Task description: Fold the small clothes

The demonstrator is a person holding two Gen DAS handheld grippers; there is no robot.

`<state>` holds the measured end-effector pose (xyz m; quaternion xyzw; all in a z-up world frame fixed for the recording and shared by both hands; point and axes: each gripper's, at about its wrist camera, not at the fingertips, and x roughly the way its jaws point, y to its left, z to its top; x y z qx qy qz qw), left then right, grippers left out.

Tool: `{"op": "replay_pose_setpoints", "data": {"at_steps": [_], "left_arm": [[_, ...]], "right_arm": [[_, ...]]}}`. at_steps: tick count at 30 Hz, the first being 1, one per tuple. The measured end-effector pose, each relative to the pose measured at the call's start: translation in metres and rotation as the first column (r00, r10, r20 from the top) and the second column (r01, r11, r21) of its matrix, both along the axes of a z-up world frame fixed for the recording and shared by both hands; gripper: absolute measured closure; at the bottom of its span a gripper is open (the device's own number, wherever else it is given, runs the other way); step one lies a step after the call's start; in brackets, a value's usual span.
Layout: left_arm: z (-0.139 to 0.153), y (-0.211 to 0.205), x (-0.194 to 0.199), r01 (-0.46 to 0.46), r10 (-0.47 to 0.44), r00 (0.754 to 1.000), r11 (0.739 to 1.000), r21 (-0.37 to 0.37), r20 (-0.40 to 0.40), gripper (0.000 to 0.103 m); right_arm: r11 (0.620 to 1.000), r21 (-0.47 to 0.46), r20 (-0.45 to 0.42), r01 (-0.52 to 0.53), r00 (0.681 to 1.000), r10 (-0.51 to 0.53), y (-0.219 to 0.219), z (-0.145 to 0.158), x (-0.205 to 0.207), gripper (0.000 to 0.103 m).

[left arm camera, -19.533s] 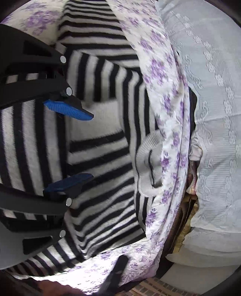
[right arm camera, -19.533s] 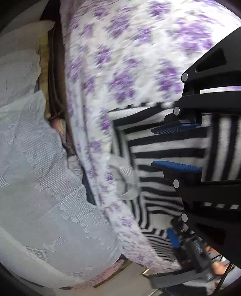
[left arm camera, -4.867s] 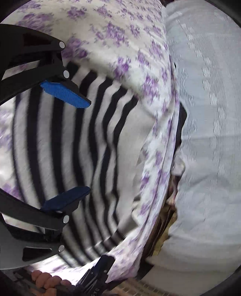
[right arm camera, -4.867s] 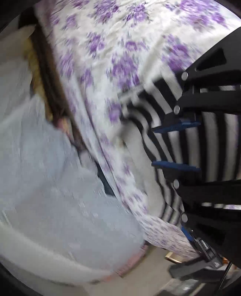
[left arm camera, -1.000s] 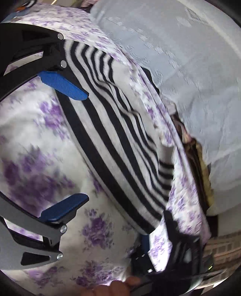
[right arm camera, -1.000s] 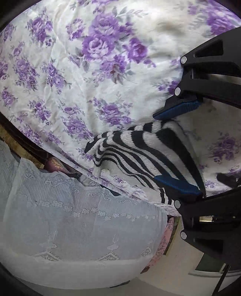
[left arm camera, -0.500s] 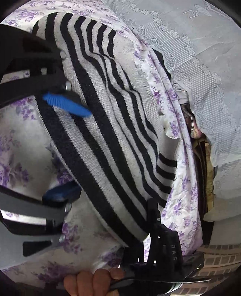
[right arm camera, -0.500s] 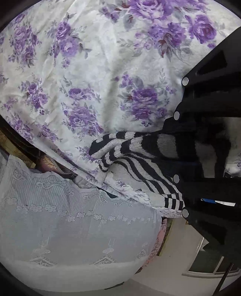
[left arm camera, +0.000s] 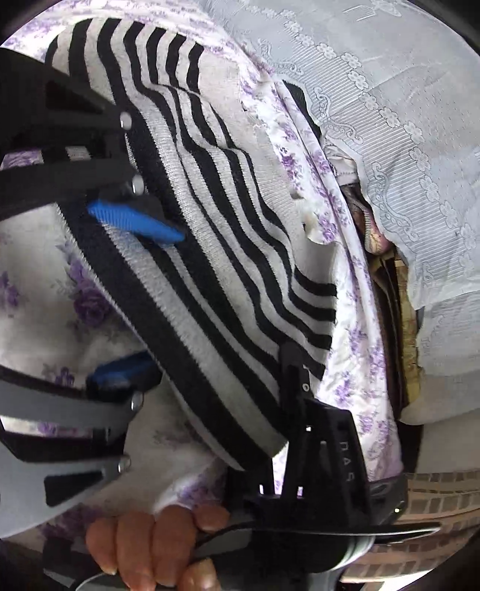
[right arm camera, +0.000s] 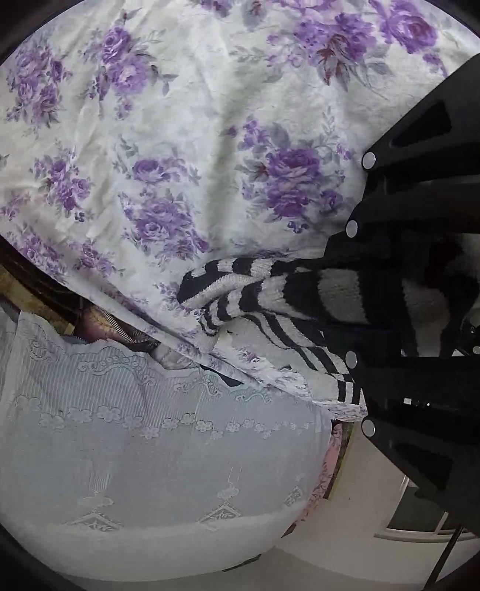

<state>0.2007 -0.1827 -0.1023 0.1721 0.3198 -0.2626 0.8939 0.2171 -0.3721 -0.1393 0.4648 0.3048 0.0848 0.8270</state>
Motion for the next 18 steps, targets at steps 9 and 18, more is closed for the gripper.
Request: {"op": "replay_pose_setpoints", "data": {"at_steps": [9, 18], "left_arm": [[0.011, 0.027, -0.007, -0.001, -0.004, 0.999, 0.988, -0.156, -0.035, 0.069], [0.017, 0.047, -0.005, -0.023, -0.001, 0.996, 0.963, -0.270, -0.086, 0.071]], "right_arm": [[0.989, -0.146, 0.068, -0.016, 0.997, 0.026, 0.030, 0.043, -0.008, 0.080], [0.972, -0.232, 0.047, -0.028, 0.998, 0.040, 0.055, 0.072, -0.005, 0.080]]}}
